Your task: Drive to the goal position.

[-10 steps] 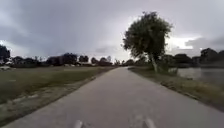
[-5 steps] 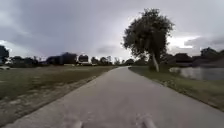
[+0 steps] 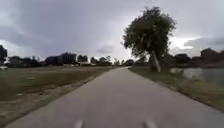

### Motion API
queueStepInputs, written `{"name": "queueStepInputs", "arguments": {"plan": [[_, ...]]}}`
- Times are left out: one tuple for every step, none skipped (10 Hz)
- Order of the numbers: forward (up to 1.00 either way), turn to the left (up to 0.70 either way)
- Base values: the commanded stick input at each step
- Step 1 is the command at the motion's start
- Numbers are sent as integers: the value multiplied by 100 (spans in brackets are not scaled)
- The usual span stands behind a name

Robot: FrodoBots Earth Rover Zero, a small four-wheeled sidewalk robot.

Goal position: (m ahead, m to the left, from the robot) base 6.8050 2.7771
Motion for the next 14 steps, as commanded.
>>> {"name": "queueStepInputs", "arguments": {"plan": [[100, 0], [100, 0], [100, 0], [100, 0], [100, 0], [100, 0], [100, 0], [100, 0], [100, 0], [100, 0], [100, 0], [100, 0], [100, 0], [100, 0]]}}
